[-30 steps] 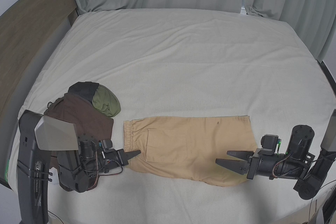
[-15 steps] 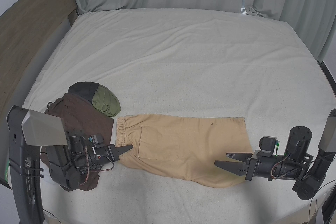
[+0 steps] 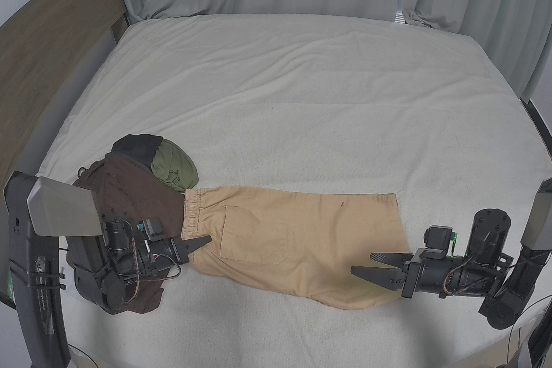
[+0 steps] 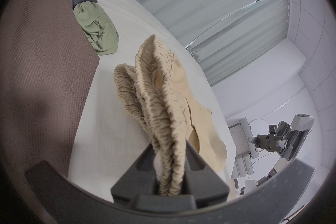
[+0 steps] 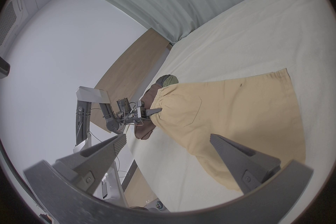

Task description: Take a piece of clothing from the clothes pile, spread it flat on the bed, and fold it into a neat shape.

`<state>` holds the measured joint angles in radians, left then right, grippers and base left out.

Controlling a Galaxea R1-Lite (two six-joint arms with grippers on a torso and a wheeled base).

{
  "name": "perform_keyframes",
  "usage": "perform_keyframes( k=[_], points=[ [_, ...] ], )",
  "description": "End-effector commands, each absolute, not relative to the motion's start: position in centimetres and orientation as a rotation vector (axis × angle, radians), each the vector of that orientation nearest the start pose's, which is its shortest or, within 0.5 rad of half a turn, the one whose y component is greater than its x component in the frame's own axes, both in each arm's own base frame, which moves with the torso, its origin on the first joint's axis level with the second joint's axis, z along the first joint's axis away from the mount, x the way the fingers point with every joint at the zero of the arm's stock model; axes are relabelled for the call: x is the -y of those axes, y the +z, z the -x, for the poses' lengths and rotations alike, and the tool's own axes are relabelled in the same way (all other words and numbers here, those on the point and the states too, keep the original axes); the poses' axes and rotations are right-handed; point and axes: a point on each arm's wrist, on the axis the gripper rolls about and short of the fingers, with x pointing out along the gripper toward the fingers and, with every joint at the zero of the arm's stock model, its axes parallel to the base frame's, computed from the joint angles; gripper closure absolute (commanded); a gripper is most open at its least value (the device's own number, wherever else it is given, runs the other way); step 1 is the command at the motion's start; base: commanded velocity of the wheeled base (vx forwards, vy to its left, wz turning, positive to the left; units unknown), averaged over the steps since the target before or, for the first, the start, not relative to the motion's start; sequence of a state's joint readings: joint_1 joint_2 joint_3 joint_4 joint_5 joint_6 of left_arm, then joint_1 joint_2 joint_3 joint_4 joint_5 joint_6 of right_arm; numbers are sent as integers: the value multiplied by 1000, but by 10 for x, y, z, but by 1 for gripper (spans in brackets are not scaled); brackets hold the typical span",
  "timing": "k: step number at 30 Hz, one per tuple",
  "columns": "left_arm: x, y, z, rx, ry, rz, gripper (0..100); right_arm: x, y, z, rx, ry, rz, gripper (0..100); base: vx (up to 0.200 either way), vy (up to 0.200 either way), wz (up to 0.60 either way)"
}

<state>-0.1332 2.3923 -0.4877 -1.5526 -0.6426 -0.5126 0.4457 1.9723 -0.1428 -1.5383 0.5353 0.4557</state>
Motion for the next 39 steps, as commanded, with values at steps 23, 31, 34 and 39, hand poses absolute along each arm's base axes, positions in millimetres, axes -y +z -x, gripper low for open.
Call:
perform_keyframes(
  k=[23, 31, 34, 39],
  points=[
    [22, 17, -298, -469, -627, 558, 100, -117, 54, -214, -534, 892, -414, 0, 0, 0, 0],
    [5, 16, -288, -476, -618, 546, 100, -117, 52, -214, -543, 889, -410, 0, 0, 0, 0],
    [0, 18, -283, -479, -626, 556, 100, -117, 51, -214, -544, 888, -410, 0, 0, 0, 0],
    [-8, 20, -278, -477, -612, 561, 100, -117, 50, -214, -551, 888, -409, 0, 0, 0, 0]
  ],
)
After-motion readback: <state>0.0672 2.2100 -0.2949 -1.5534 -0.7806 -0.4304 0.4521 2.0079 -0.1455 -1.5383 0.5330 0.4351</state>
